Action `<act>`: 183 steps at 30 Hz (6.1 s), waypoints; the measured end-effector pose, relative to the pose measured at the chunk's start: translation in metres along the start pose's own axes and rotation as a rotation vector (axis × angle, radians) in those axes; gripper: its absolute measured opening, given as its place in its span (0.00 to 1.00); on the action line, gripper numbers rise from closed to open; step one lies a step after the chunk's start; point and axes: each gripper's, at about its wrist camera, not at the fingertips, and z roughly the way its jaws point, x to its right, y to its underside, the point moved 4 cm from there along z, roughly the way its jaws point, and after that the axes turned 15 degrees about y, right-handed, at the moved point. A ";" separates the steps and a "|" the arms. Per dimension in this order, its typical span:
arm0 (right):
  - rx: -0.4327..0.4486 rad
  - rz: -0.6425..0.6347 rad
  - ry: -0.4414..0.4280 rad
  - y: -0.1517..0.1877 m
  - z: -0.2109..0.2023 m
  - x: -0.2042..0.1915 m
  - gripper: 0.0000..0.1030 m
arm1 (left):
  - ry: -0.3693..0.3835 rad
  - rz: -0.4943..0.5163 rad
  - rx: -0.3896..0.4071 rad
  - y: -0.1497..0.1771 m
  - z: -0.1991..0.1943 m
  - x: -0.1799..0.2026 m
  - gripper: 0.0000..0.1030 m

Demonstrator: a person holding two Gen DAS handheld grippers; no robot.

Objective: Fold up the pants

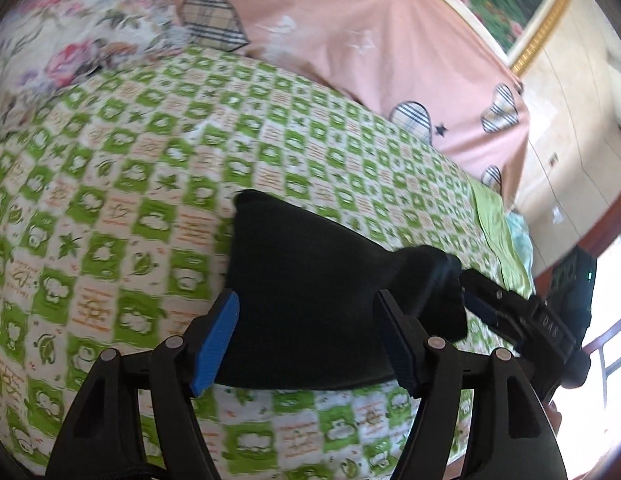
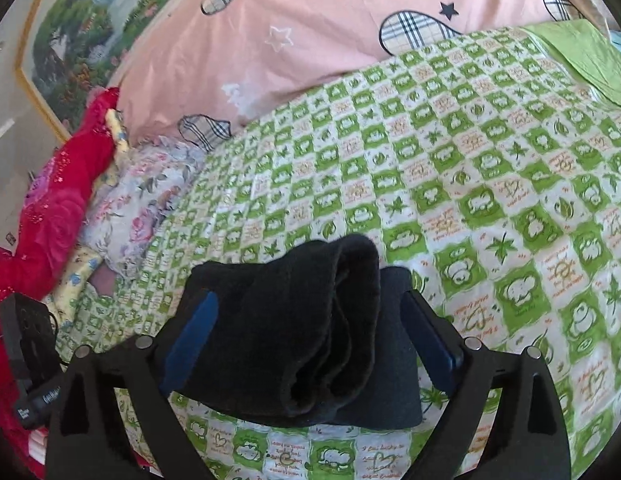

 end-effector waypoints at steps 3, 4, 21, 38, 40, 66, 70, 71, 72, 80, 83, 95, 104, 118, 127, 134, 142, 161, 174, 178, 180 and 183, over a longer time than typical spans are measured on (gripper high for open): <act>-0.017 0.019 0.028 0.003 0.006 0.000 0.90 | 0.000 -0.044 -0.003 -0.002 0.000 -0.016 0.71; -0.027 0.026 0.033 0.004 0.009 0.000 0.90 | 0.001 -0.057 -0.006 -0.002 0.000 -0.021 0.71; -0.115 0.110 0.013 0.019 0.038 0.023 0.90 | -0.004 -0.110 -0.074 -0.001 0.030 -0.042 0.73; -0.139 0.089 -0.109 0.032 0.046 0.035 0.48 | -0.016 -0.102 -0.130 -0.004 0.061 -0.041 0.78; -0.143 0.107 -0.136 0.033 0.046 0.040 0.44 | -0.015 -0.097 -0.137 -0.005 0.065 -0.039 0.78; -0.127 0.105 -0.173 0.030 0.041 0.042 0.41 | -0.043 0.039 -0.136 -0.004 0.075 -0.014 0.32; -0.104 0.090 -0.180 0.023 0.034 0.034 0.41 | -0.030 0.040 -0.117 -0.006 0.061 -0.010 0.31; -0.100 0.085 -0.188 0.021 0.032 0.031 0.41 | -0.039 0.048 -0.106 -0.008 0.055 -0.008 0.31; -0.097 0.079 -0.194 0.019 0.031 0.028 0.41 | -0.047 0.055 -0.097 -0.009 0.051 -0.007 0.31; -0.054 -0.010 -0.244 -0.007 0.031 -0.016 0.41 | -0.089 0.062 -0.002 -0.033 0.015 -0.017 0.31; -0.044 -0.055 -0.259 -0.017 0.038 -0.039 0.41 | -0.114 0.051 0.031 -0.045 0.003 -0.029 0.31; -0.051 -0.150 -0.279 -0.039 0.079 -0.098 0.41 | -0.187 0.006 0.085 -0.078 -0.003 -0.075 0.31; -0.083 -0.193 -0.258 -0.039 0.106 -0.111 0.41 | -0.213 -0.019 0.069 -0.078 0.008 -0.099 0.32; -0.073 -0.226 -0.175 -0.028 0.126 -0.092 0.59 | -0.236 -0.048 0.046 -0.060 0.016 -0.122 0.61; -0.038 -0.213 -0.149 -0.025 0.122 -0.087 0.68 | -0.283 -0.032 0.059 -0.054 0.003 -0.116 0.67; 0.012 -0.225 -0.140 -0.024 0.098 -0.090 0.70 | -0.319 -0.030 0.075 -0.046 -0.009 -0.106 0.71; 0.076 -0.283 -0.128 -0.008 0.067 -0.098 0.79 | -0.370 0.021 0.076 -0.031 -0.018 -0.086 0.75; 0.133 -0.444 -0.138 0.040 0.038 -0.118 0.94 | -0.458 0.070 0.049 0.009 -0.031 -0.069 0.81; 0.143 -0.524 -0.077 0.063 0.042 -0.124 0.97 | -0.490 0.108 0.036 0.025 -0.026 -0.069 0.82; 0.153 -0.547 -0.052 0.068 0.045 -0.127 0.98 | -0.507 0.121 0.048 0.028 -0.025 -0.069 0.82; 0.155 -0.557 -0.043 0.069 0.047 -0.128 0.98 | -0.507 0.126 0.059 0.030 -0.026 -0.069 0.82; 0.158 -0.570 -0.031 0.072 0.049 -0.130 0.98 | -0.515 0.131 0.065 0.030 -0.025 -0.070 0.82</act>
